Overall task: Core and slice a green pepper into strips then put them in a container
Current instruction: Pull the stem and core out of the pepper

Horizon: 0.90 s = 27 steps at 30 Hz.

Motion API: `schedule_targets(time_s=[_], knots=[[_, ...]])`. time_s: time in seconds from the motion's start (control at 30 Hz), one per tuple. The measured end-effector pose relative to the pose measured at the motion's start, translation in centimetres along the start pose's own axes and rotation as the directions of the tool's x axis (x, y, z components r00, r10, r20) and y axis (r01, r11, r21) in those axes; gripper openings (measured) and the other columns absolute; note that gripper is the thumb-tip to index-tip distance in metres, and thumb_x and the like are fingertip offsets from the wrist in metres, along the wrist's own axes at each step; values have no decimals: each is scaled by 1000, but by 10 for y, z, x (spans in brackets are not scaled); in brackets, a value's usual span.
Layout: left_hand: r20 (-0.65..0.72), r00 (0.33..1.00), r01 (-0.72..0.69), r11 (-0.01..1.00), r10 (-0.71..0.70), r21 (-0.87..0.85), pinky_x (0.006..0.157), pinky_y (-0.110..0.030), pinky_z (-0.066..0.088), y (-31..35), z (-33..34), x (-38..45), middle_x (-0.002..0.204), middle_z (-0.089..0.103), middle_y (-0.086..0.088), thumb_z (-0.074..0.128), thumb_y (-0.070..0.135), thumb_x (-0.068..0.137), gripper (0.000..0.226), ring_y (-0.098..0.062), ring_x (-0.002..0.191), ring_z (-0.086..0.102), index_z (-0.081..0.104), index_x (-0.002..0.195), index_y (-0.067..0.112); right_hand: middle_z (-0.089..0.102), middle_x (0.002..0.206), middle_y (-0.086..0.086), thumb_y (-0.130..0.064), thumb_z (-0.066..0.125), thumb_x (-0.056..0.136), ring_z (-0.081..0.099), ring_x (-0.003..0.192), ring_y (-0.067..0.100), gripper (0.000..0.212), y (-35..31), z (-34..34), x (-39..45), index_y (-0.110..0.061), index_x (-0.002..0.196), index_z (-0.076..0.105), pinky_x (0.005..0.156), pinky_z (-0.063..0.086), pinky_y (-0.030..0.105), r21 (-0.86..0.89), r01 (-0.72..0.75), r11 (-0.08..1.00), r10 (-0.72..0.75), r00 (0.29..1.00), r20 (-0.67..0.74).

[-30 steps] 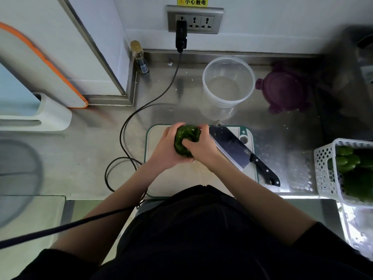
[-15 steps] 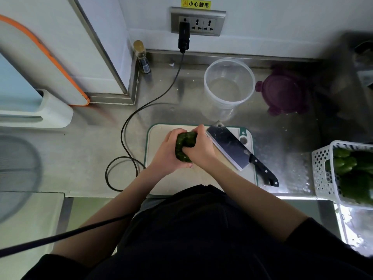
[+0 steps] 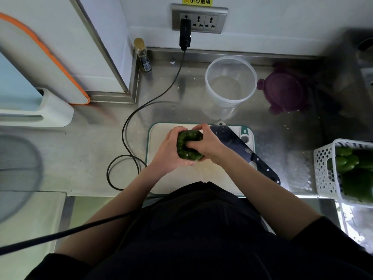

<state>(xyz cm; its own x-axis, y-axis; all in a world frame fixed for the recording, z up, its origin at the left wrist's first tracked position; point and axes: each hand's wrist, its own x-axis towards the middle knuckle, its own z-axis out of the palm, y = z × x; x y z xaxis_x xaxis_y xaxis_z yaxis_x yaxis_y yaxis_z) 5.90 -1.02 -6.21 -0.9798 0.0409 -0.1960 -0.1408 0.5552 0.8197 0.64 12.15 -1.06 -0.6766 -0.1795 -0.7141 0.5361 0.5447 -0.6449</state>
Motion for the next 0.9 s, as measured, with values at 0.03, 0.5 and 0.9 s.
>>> schedule_targets(time_s=[0.03, 0.5, 0.9], knots=[[2, 1000, -2, 1000, 2, 1, 81, -4, 31, 1, -1, 0, 119, 48, 4, 94, 22, 43, 96, -7, 101, 46, 42, 123, 16, 56, 106, 10, -14, 70, 81, 61, 89, 25, 51, -2, -2, 0, -24, 120, 39, 72, 59, 48, -16, -2, 1000, 3, 1000, 18], [-126, 989, -44, 960, 82, 275, 89, -43, 43, 14, 13, 8, 112, 54, -2, 85, 37, 49, 84, -28, 103, 51, 46, 120, 14, 41, 125, 3, -37, 59, 89, 33, 113, 24, 20, -14, -4, -25, -23, 101, 66, 84, 30, 43, -931, -29, 363, -418, 888, -191], [174, 980, -143, 944, 94, 297, 98, -29, 26, 8, -9, 27, 126, 43, 3, 88, 43, 45, 97, -23, 116, 41, 37, 126, 26, 31, 128, 4, -41, 55, 90, 29, 120, 27, 26, -6, -33, -11, -34, 115, 59, 100, 34, 49, -909, 340, 242, -414, 883, 221]])
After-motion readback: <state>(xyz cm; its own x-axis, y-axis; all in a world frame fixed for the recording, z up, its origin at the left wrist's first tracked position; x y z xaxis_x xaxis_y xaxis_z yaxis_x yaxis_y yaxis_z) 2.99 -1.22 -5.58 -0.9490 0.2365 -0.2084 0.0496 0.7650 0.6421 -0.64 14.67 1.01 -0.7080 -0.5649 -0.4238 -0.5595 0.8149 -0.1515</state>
